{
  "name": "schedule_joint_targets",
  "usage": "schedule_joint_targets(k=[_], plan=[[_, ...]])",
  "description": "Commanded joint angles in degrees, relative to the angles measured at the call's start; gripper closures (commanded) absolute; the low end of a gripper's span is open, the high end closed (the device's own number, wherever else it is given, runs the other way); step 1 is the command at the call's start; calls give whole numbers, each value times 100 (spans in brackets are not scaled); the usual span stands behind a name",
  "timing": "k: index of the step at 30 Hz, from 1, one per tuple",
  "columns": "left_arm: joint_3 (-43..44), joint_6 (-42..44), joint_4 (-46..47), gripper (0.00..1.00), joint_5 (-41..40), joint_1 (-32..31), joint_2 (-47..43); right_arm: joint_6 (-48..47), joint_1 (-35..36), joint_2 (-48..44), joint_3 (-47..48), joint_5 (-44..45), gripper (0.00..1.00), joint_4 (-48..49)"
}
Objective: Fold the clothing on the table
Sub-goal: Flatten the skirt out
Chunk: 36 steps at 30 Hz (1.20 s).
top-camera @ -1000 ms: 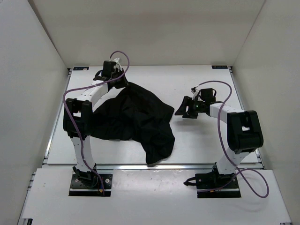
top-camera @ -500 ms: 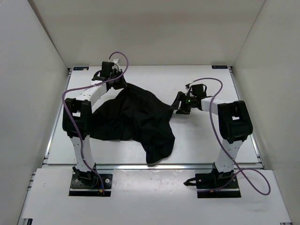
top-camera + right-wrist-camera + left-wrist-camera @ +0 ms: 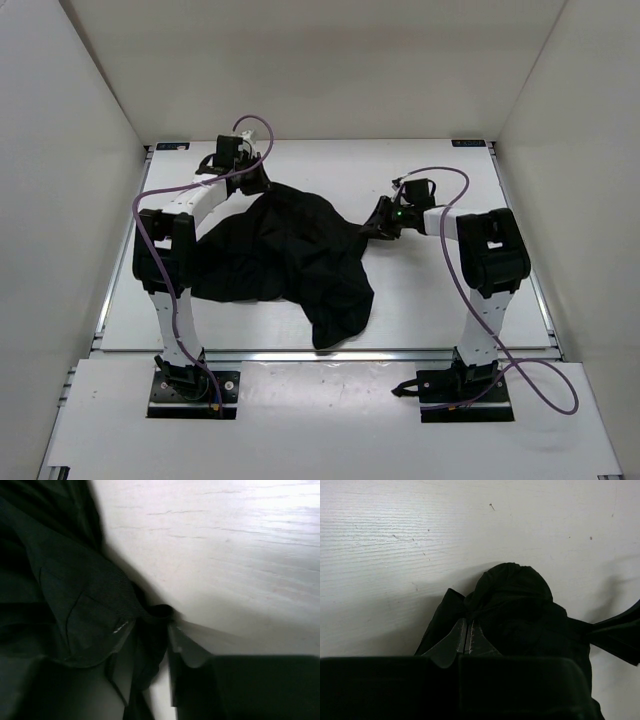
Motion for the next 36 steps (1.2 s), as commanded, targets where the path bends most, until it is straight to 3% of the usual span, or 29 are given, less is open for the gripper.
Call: schedule_joint_targets(k=[1, 2, 3, 4, 10, 12, 15, 18, 19, 20, 22, 23, 25, 30, 31, 35, 36], plan=[[-71, -25, 104, 100, 231, 40, -121, -32, 40, 270, 66, 122, 75, -45], [-71, -25, 139, 100, 293, 39, -138, -23, 14, 278, 101, 114, 82, 103], [-80, -60, 174, 100, 380, 57, -121, -32, -56, 322, 136, 157, 95, 130], [-97, -69, 157, 100, 425, 101, -138, -32, -135, 383, 293, 149, 100, 122], [236, -34, 69, 100, 698, 66, 63, -698, -469, 577, 1828, 43, 100, -738], [787, -60, -97, 100, 751, 75, 160, -1006, -609, 542, 2498, 35, 100, -1177], [1805, -52, -195, 100, 715, 13, 371, -1411, -864, 586, 4061, 26, 100, -1678], [3613, -200, -484, 100, 655, -31, 634, -1473, -1128, 963, 6824, -290, 100, -2179], [4143, -288, -441, 100, 593, -31, 600, -1534, -1294, 981, 7295, -247, 100, -2372], [4357, -315, -406, 100, 540, -31, 435, -1639, -1391, 964, 7995, -134, 100, -2496], [4378, -158, -153, 100, 59, -83, -75, -1781, -1489, 650, 8301, -194, 100, -2524], [4194, 34, 6, 100, -57, -136, -529, -1894, -1567, 308, 8006, -299, 100, -2515], [3020, 298, 550, 100, -242, -259, -1208, -2254, -1586, -360, 7004, -475, 100, -2393], [469, 863, 684, 100, -418, -636, -2736, -2572, -1445, -2600, 2248, -493, 100, -1295], [-422, 871, 797, 100, -532, -733, -3183, -2589, -1402, -3126, 1184, -423, 100, -1110], [-3315, 827, 1027, 100, -726, -954, -4686, -2494, -1208, -4509, -1450, -334, 100, -1047], [-3653, 766, 948, 100, -770, -1041, -5187, -2432, -1208, -4912, -2151, -378, 100, -1030]])
